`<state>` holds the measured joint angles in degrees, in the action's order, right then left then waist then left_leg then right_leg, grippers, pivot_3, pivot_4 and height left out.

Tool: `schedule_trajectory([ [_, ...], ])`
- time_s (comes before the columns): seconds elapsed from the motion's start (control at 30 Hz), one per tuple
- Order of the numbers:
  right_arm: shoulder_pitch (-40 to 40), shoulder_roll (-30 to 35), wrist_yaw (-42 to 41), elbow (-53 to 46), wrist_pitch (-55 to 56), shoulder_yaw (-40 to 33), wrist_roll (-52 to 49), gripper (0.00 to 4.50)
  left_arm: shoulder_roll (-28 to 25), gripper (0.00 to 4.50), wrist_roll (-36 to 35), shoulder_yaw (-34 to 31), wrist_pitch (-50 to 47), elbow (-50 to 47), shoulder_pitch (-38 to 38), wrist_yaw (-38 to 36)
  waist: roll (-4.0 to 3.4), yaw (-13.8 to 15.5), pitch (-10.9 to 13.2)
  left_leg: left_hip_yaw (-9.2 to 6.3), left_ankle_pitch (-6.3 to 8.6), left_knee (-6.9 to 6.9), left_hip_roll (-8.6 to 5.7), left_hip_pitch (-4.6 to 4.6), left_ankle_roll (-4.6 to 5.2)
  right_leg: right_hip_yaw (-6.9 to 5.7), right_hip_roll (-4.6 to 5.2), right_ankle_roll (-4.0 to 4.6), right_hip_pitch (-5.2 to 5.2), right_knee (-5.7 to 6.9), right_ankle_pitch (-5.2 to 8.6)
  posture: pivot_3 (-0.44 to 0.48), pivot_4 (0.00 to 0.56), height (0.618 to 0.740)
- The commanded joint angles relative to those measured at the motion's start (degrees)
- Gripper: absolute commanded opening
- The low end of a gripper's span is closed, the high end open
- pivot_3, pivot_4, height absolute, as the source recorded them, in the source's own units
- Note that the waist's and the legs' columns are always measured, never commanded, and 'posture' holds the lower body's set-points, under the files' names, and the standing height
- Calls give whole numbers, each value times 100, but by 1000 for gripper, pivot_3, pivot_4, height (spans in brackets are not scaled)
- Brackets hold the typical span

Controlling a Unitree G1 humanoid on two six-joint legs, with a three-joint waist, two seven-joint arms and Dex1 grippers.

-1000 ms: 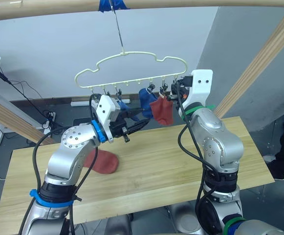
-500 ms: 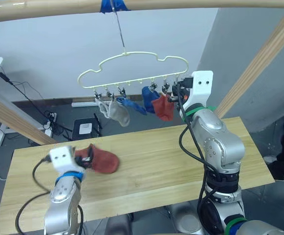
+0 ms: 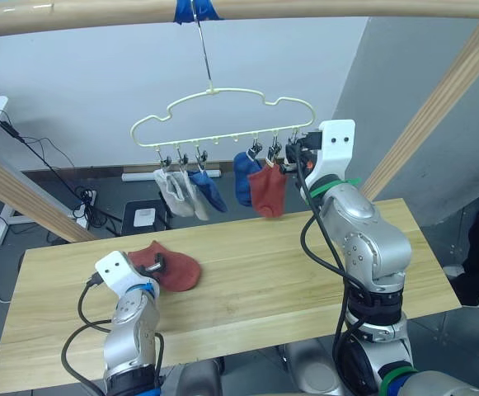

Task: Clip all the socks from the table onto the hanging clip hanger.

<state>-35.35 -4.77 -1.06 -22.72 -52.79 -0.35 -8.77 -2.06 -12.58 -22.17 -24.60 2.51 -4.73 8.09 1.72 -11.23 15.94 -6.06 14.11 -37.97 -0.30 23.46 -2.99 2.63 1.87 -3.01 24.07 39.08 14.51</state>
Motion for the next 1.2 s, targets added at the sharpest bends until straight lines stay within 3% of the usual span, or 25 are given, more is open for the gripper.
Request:
schedule_trajectory([
  [0.03, -72, -4, -6, -212, 62, 60, -83, 131, -96, 4050, 10, 25, -52, 205, -99, -7, 0, 0, -2, 1, 0, 0, -2, 0, 0, 2, 1, -1, -1, 0, 0, -288, 227, 733],
  [0.27, -51, -1, -3, -244, 22, 46, -90, 131, -205, 4050, 135, 182, -203, 339, -144, 62, -4, -2, -7, 0, 0, 0, -2, 0, 0, 2, 2, -2, -1, -1, -1, -288, 227, 733],
  [0.47, -53, -26, 16, -240, 2, 41, -92, 131, -227, 2708, 158, 180, -193, 351, -145, 104, -10, -5, -15, 0, 0, 0, -2, -1, 0, 3, 2, -2, -1, -1, -1, -296, 229, 733],
  [0.73, -48, -36, 30, -241, -21, 41, -111, 131, -304, 1294, 166, 236, -90, 323, -60, -71, -10, -6, -15, 0, 0, 1, -2, -1, 0, 3, 1, -2, -1, -1, -1, -295, 230, 733],
  [0.93, -44, -42, 50, -236, -4, 44, -100, 131, -890, 106, 577, 1140, 638, 60, 202, -1131, -11, -11, -15, 1, 0, 8, -2, -1, -1, 4, 1, -2, 1, -3, -1, -295, 230, 733],
  [0.97, -48, -38, 55, -233, 3, 36, -95, 131, -1153, 7, 766, 1539, 1081, -5, 199, -1619, -10, -9, -15, 0, 0, 8, -1, -1, -1, 4, 1, -2, 1, -4, -1, -299, 230, 733],
  [1.07, -51, -24, 69, -234, 15, 14, -87, 131, -1779, 0, 1180, 2536, 2283, -169, 52, -2865, -12, 3, -15, -3, -2, 10, -1, 3, -3, 2, 2, -1, 4, -6, -1, -299, 230, 733],
  [1.2, -46, -18, 83, -247, 8, 14, -86, 131, -2034, 0, 1196, 3092, 2967, -223, -267, -3688, -12, -6, -15, 8, -2, 11, -2, 3, -4, 9, 13, -1, 3, -12, -2, -305, 233, 733],
])
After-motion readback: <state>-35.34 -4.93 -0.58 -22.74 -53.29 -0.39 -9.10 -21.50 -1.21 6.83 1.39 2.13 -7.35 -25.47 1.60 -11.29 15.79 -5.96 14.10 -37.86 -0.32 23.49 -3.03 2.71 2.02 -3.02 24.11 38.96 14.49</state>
